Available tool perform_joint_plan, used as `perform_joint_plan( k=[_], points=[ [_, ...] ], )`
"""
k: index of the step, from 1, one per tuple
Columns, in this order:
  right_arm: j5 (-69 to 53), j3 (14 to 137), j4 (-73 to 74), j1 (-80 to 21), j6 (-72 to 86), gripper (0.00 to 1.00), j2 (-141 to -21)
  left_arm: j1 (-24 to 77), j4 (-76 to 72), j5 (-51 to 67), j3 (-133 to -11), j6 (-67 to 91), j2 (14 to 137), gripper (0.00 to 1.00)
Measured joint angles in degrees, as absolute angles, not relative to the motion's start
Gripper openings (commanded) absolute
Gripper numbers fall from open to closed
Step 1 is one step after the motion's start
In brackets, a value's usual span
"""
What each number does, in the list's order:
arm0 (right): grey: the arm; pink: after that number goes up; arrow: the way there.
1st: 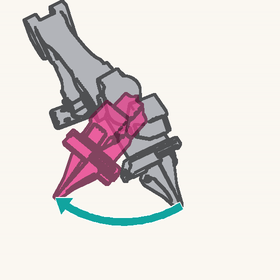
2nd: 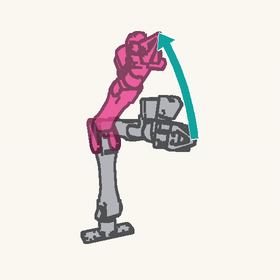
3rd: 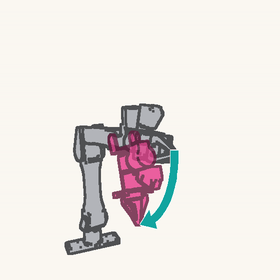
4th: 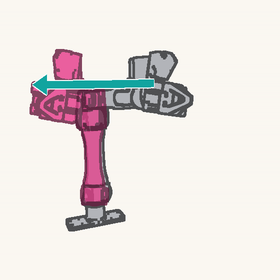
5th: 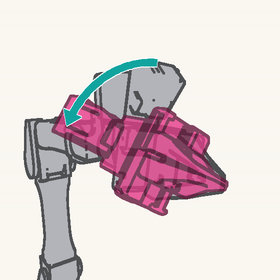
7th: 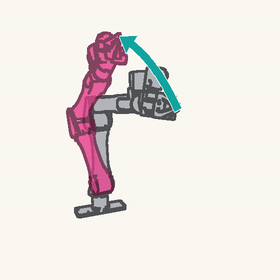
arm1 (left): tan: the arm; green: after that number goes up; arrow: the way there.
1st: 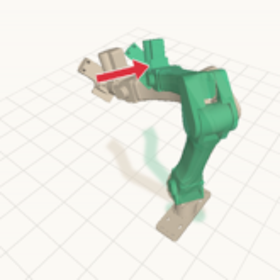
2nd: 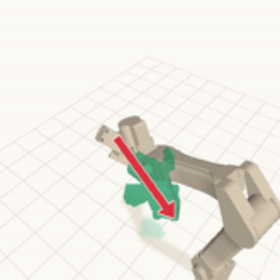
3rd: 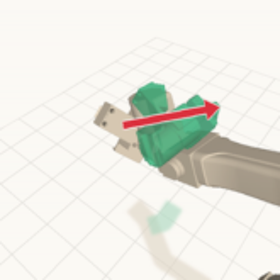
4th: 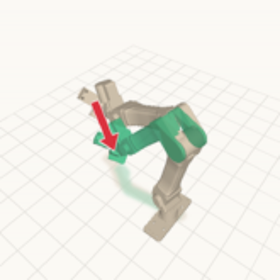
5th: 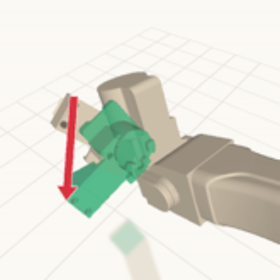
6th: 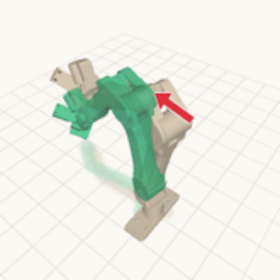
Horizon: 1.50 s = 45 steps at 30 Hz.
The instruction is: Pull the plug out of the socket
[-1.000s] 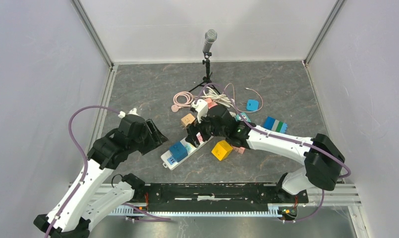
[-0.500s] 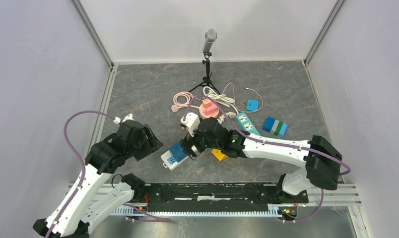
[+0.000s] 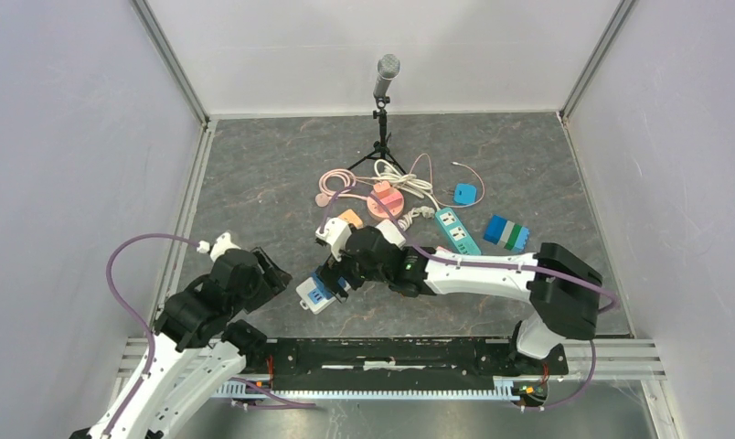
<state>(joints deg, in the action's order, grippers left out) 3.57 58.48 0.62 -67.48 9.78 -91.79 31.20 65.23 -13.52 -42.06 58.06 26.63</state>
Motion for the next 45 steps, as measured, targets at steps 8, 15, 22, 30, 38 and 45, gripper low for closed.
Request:
perform_joint_plan(
  k=[8,15,22,30,38,45],
  points=[
    [6.7,61.3,-2.6,-70.3,13.8,0.96,-98.0,31.2,61.1,-17.9,-37.5,59.5,23.2,0.82],
    [14.6,61.8,-2.1,-72.9,17.8,0.79,-101.2,31.2,56.4,-17.1,-33.3,59.5,25.9,0.78],
    [18.1,61.8,-3.0,-73.0,20.3,0.56,-101.2,31.2,52.1,-13.7,-28.8,59.5,28.6,0.73],
    [20.5,62.0,-3.0,-73.3,21.4,0.71,-101.5,31.2,46.0,-9.8,-26.0,59.4,34.7,0.63],
    [20.9,62.3,-3.3,-73.2,22.7,0.52,-102.2,31.2,41.3,-7.6,-21.5,59.5,35.7,0.55],
    [20.6,62.3,-3.5,-72.9,22.8,0.04,-102.2,31.2,38.3,-6.9,-18.7,60.1,36.2,0.49]
  ],
)
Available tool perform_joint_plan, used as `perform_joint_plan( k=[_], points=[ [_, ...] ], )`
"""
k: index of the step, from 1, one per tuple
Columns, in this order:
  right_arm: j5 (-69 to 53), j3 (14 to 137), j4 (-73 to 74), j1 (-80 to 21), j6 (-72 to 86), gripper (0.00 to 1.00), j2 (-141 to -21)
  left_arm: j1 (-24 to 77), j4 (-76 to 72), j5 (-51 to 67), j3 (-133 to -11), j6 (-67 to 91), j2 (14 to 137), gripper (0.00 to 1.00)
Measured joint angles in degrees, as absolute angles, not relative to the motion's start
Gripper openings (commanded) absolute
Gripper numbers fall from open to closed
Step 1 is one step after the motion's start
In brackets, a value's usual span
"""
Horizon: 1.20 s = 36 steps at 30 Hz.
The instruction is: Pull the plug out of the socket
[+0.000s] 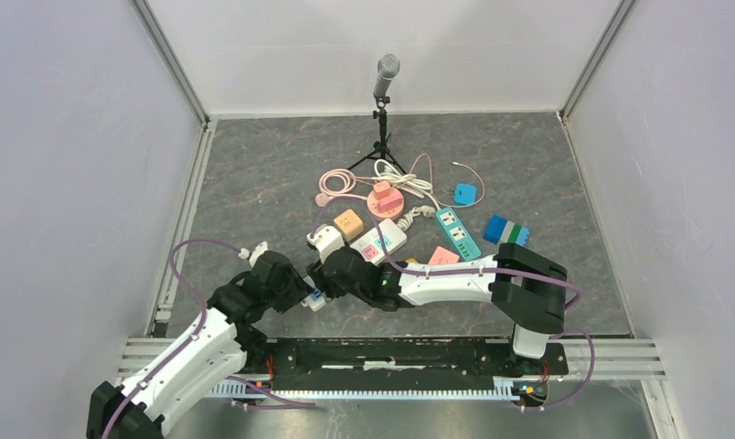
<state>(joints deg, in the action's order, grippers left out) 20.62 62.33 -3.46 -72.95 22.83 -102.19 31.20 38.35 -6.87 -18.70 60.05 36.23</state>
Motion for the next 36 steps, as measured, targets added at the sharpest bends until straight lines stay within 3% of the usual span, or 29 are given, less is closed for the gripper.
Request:
perform_joint_plan(
  k=[1,13,23,25,27,30,36],
  points=[
    [20.6,62.3,-3.5,-72.9,22.8,0.00,-102.2,31.2,37.8,-6.9,-18.5,60.2,36.3,0.48],
    [15.2,62.3,-5.6,-70.1,24.7,0.00,-102.1,31.2,37.1,-10.2,-18.2,62.4,35.1,0.44],
    [19.0,62.1,-5.4,-72.0,22.6,0.02,-102.2,31.2,37.4,-9.1,-18.2,62.4,34.9,0.43],
    [19.2,62.0,-5.5,-72.1,22.7,0.47,-102.2,31.2,37.5,-8.5,-18.2,62.4,34.9,0.43],
    [19.3,62.0,-5.2,-72.1,22.9,0.66,-102.2,31.2,37.5,-8.2,-18.2,62.4,34.9,0.44],
    [20.1,62.5,-3.6,-72.2,22.9,0.78,-102.2,31.2,37.6,-7.1,-18.2,62.4,34.9,0.45],
    [21.4,64.1,-0.4,-72.2,23.4,0.80,-102.8,31.2,37.8,-6.4,-18.2,62.4,34.4,0.49]
  ],
)
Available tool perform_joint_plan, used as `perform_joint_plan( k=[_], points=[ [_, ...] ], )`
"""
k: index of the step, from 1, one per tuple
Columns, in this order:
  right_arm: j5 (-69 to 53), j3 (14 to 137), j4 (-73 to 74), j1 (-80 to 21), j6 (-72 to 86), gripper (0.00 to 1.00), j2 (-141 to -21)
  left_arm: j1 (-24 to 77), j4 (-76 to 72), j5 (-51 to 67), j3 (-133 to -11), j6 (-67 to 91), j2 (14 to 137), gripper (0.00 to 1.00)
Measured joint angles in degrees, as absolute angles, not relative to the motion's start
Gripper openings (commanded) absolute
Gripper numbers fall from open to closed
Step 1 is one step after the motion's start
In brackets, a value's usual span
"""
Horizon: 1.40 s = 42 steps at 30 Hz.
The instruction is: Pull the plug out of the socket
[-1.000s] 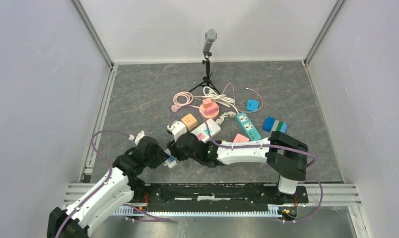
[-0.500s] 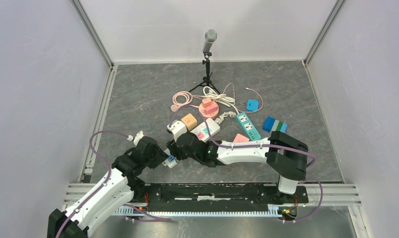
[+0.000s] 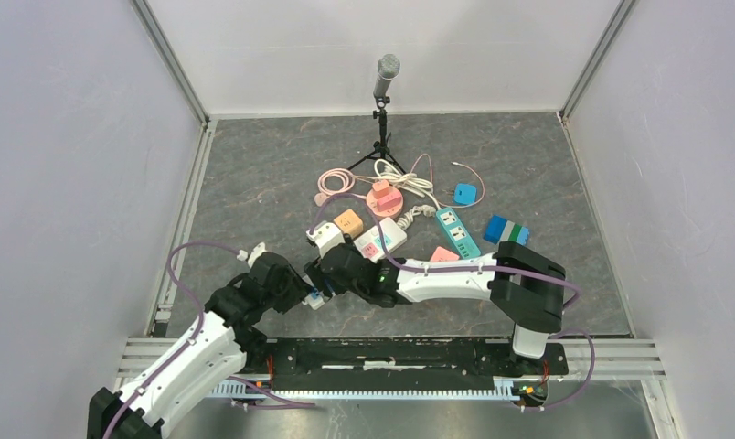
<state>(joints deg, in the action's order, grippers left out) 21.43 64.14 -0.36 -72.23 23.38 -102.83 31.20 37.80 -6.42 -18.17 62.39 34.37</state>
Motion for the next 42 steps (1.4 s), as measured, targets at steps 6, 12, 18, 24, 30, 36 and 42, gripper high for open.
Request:
perform_joint_plan(
  k=[6,12,18,24,30,36,42],
  points=[
    [19.9,65.9,1.7,-72.0,24.2,0.44,-103.6,31.2,37.7,-5.7,-18.0,62.4,32.6,0.48],
    [19.3,66.9,2.2,-71.2,25.0,0.00,-104.0,31.2,37.8,-5.2,-17.6,62.4,32.9,0.43],
    [18.1,62.1,-2.4,-71.0,24.9,0.00,-101.2,31.2,36.7,-2.8,-17.6,62.4,35.5,0.40],
    [16.3,57.2,-7.5,-70.4,25.3,0.00,-98.5,31.2,35.0,-0.4,-18.1,62.4,38.0,0.38],
    [13.8,55.4,-10.7,-69.7,25.7,0.00,-97.9,31.2,35.0,0.0,-18.2,62.4,38.2,0.37],
    [18.8,56.9,-7.7,-72.2,23.6,0.00,-98.3,31.2,35.8,-0.2,-18.4,62.3,38.3,0.37],
    [24.6,58.3,-5.3,-74.8,21.9,0.00,-98.0,31.2,36.4,-1.0,-18.8,62.3,38.4,0.36]
  ],
)
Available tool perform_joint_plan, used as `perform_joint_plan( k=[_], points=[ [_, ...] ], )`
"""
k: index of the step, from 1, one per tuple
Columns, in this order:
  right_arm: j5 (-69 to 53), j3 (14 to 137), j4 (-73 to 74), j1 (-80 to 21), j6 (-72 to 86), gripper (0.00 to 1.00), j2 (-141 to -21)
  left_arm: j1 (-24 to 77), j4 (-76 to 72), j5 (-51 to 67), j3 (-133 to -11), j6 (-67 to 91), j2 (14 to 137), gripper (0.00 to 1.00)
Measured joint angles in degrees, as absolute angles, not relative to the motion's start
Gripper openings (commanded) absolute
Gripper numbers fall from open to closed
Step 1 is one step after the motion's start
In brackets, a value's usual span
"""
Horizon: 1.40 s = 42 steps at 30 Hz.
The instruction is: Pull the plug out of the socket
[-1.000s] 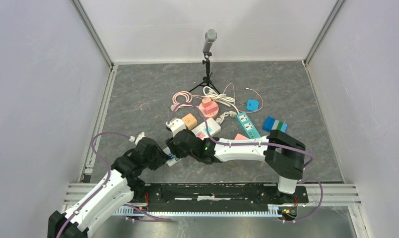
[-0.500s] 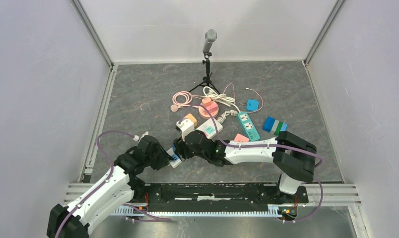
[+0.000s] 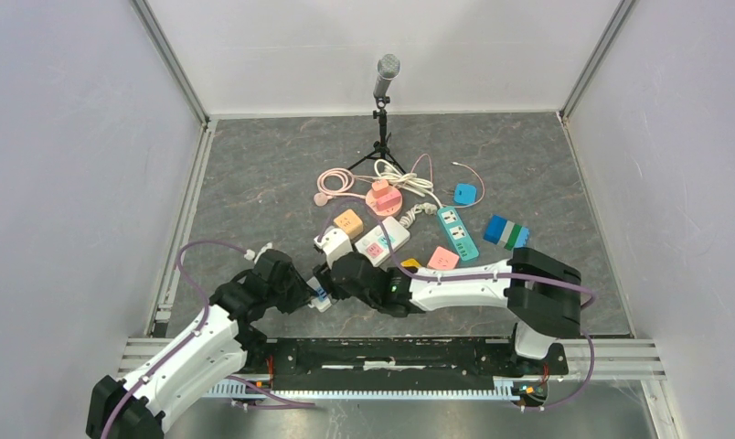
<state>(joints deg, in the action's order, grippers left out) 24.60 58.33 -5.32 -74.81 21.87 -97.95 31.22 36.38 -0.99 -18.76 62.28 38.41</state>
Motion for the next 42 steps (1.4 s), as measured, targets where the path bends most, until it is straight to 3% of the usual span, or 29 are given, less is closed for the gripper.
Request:
perform_joint_plan(
  k=[7,15,24,28,31,35,42],
  points=[
    [18.4,57.9,-9.5,-70.3,26.7,0.00,-93.9,31.2,36.4,-1.4,-18.9,62.2,38.7,0.36],
    [19.4,58.8,-9.0,-71.2,27.4,0.00,-93.5,31.2,37.3,-2.7,-19.5,61.8,38.4,0.39],
    [24.7,57.2,-7.7,-70.9,27.2,0.00,-89.1,31.2,42.2,-4.5,-28.0,59.1,36.9,0.63],
    [25.7,57.2,-8.2,-70.0,27.2,0.00,-88.6,31.2,47.4,-10.6,-39.3,56.3,37.9,0.88],
    [25.2,58.6,-8.1,-68.8,27.2,0.00,-90.0,31.2,52.1,-17.4,-48.0,54.4,39.0,0.99],
    [22.4,62.1,-9.7,-67.3,27.1,0.00,-93.8,31.2,56.2,-26.6,-56.1,52.0,38.5,1.00],
    [9.4,67.8,-15.4,-66.6,29.0,0.00,-103.7,31.2,59.2,-35.0,-57.5,48.7,32.2,1.00]
  ],
)
